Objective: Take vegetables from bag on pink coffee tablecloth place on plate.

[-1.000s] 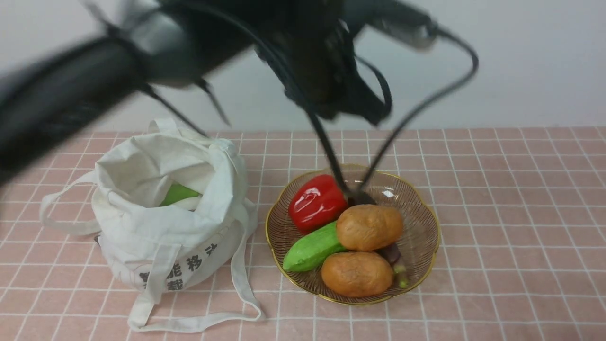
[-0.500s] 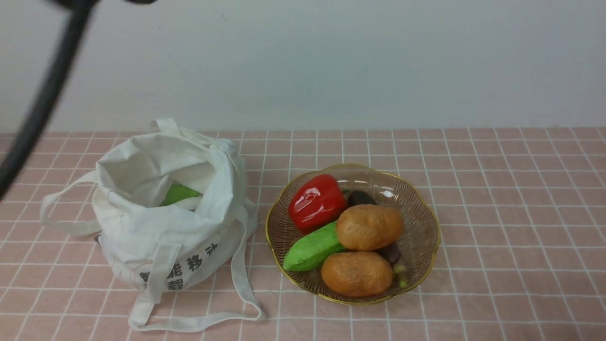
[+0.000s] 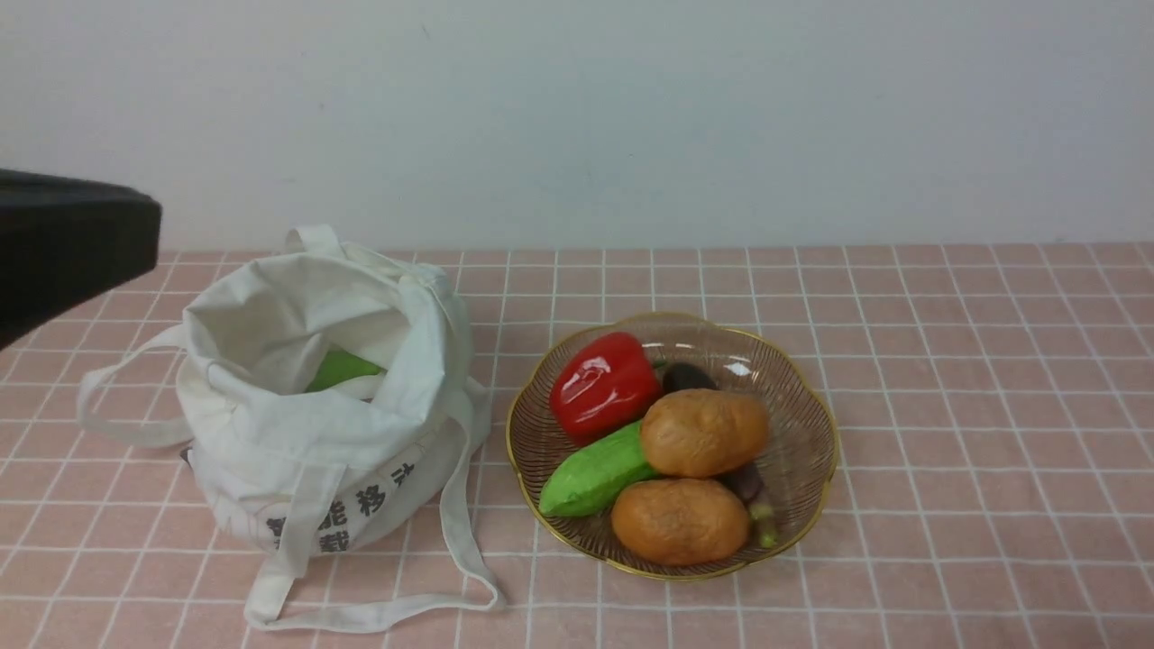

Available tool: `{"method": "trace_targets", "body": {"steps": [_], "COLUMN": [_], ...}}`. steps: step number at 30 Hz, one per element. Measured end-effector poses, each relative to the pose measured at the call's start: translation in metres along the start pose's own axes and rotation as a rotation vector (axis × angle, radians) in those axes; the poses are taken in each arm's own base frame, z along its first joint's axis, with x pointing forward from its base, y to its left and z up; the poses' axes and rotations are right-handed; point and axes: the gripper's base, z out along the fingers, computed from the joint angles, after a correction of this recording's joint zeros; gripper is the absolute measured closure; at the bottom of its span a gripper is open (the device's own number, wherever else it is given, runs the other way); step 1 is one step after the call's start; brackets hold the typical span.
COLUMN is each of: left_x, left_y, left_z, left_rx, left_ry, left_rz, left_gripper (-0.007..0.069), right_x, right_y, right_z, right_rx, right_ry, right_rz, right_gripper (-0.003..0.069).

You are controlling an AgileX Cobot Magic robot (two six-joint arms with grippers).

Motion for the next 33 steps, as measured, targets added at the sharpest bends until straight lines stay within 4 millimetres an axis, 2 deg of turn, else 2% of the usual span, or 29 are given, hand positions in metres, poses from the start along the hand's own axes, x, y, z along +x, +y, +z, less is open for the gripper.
{"method": "trace_targets", "body": {"steps": [7, 10, 11, 12, 14, 16, 17, 18, 22, 26, 32, 33], "left_x": [0.017, 0.026, 0.040, 0.042, 0.071, 0.097, 0.100, 0.114, 0.172, 0.219, 0.268, 0.271], "left_y": [0.010, 0.013, 0.016, 0.016, 0.019, 0.021, 0.021, 0.021, 0.025, 0.028, 0.033, 0.033], "left_z": [-0.037, -0.044, -0.047, -0.047, -0.044, -0.038, -0.038, -0.033, -0.009, 0.012, 0.039, 0.041], "left_rx": [-0.068, -0.095, -0.121, -0.125, -0.202, -0.273, -0.280, -0.316, -0.443, -0.504, -0.501, -0.500], "left_ry": [-0.082, -0.111, -0.136, -0.134, -0.164, -0.179, -0.174, -0.183, -0.201, -0.196, -0.067, -0.057], "left_rz": [0.037, 0.055, 0.062, 0.061, 0.034, 0.007, 0.001, -0.012, -0.040, -0.080, -0.146, -0.143], "left_gripper": [0.0629, 0.0629, 0.0629, 0.0629, 0.0629, 0.0629, 0.0629, 0.0629, 0.0629, 0.0629, 0.0629, 0.0629], "right_x": [0.000, 0.000, 0.000, 0.000, 0.000, 0.000, 0.000, 0.000, 0.000, 0.000, 0.000, 0.000], "right_y": [0.000, 0.000, 0.000, 0.000, 0.000, 0.000, 0.000, 0.000, 0.000, 0.000, 0.000, 0.000], "right_z": [0.000, 0.000, 0.000, 0.000, 0.000, 0.000, 0.000, 0.000, 0.000, 0.000, 0.000, 0.000], "right_rx": [0.000, 0.000, 0.000, 0.000, 0.000, 0.000, 0.000, 0.000, 0.000, 0.000, 0.000, 0.000], "right_ry": [0.000, 0.000, 0.000, 0.000, 0.000, 0.000, 0.000, 0.000, 0.000, 0.000, 0.000, 0.000], "right_rz": [0.000, 0.000, 0.000, 0.000, 0.000, 0.001, 0.001, 0.001, 0.001, 0.001, 0.001, 0.001], "right_gripper": [0.0671, 0.0671, 0.0671, 0.0671, 0.0671, 0.0671, 0.0671, 0.0671, 0.0671, 0.0671, 0.0671, 0.0671]}}
